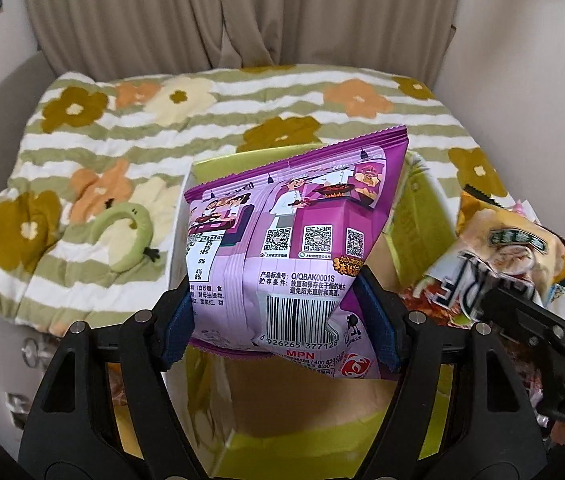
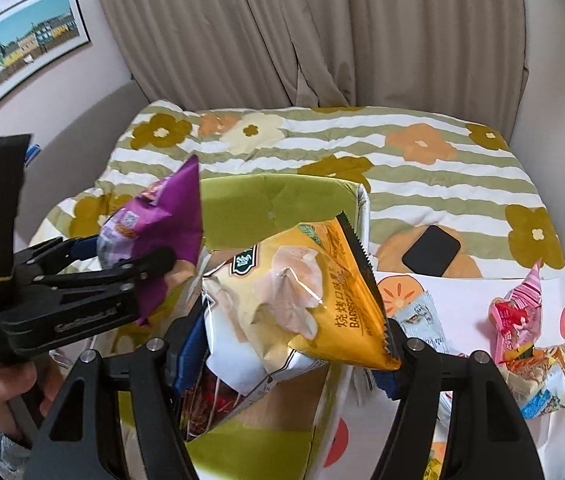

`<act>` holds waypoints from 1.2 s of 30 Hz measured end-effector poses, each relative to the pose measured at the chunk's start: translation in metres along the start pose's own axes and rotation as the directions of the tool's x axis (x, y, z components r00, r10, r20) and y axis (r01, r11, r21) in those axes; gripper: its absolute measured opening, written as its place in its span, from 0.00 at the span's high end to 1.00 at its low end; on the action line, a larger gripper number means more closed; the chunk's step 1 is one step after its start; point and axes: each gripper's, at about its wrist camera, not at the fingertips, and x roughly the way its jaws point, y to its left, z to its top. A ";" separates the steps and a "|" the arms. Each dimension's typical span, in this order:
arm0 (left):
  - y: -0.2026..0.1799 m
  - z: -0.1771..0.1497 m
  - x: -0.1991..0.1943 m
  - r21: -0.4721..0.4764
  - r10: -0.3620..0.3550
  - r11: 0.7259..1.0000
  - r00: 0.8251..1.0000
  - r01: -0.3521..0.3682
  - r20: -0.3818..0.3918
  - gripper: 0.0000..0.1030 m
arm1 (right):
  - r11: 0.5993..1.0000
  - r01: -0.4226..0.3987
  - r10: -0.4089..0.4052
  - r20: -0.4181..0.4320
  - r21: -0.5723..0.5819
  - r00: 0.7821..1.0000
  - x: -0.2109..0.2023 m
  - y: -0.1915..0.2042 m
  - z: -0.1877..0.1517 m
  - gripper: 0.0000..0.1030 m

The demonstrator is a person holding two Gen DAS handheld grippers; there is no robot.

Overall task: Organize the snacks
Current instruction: 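Carry the purple bag with the left tool into the green box and release, then withdraw the left tool from the box and move back over the pile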

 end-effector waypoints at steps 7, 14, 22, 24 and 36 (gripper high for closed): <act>0.011 0.005 0.022 -0.013 0.019 1.000 1.000 -0.019 -0.012 0.00 | 0.999 0.031 -0.032 -0.037 -0.020 0.999 0.023 -0.001 0.008 0.38; 0.024 -0.018 0.014 -0.072 0.025 0.997 0.998 -0.029 -0.052 0.01 | 0.997 -0.007 0.004 -0.047 -0.080 0.999 0.042 0.005 0.020 0.36; 0.028 -0.031 0.001 -0.094 0.066 0.993 0.997 -0.070 -0.043 0.01 | 0.994 -0.070 0.065 -0.059 -0.081 0.996 0.070 0.005 0.052 0.36; 0.028 -0.031 -0.001 -0.101 0.068 0.992 0.997 -0.072 -0.045 0.01 | 0.994 -0.084 0.079 -0.075 -0.065 0.994 0.079 0.003 0.055 0.32; 0.009 -0.052 -0.024 -0.105 0.103 0.989 0.994 -0.107 -0.042 0.01 | 0.995 -0.102 0.102 -0.048 -0.003 0.994 0.049 -0.005 0.030 0.00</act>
